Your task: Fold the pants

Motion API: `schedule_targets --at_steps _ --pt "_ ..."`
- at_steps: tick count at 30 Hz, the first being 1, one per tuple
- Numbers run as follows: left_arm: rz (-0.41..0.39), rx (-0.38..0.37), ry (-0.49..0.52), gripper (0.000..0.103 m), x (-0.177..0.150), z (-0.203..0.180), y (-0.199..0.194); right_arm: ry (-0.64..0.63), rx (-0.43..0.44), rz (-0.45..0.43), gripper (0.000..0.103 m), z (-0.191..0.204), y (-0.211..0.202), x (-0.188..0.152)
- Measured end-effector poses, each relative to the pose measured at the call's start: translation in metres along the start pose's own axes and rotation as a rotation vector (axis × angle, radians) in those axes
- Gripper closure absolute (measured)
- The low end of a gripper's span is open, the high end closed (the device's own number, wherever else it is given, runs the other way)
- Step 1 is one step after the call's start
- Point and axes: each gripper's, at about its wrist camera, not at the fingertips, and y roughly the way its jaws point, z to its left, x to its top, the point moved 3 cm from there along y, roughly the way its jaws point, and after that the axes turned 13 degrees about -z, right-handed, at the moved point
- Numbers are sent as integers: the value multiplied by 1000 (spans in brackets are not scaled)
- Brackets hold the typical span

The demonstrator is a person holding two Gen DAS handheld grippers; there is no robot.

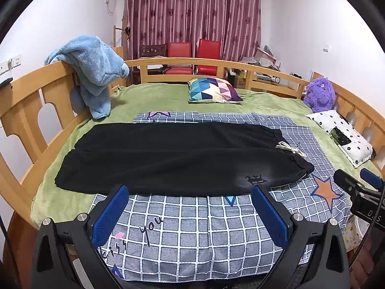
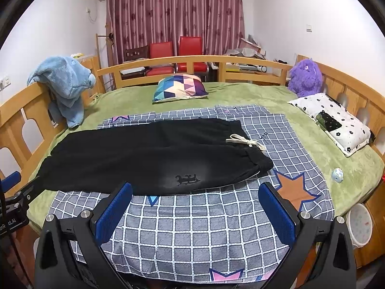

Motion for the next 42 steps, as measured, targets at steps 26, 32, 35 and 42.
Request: schedule_targets --at_steps 26,32,35,42 --pt "8 0 -11 0 -6 0 1 -6 11 1 0 5 -4 -1" --pt "11 3 -15 0 -6 0 2 -3 9 11 0 4 -1 -5" --pt "12 4 -15 0 -6 0 2 -4 11 15 0 4 1 -7" --pt "12 4 -17 0 -7 1 3 1 23 16 0 4 4 -11"
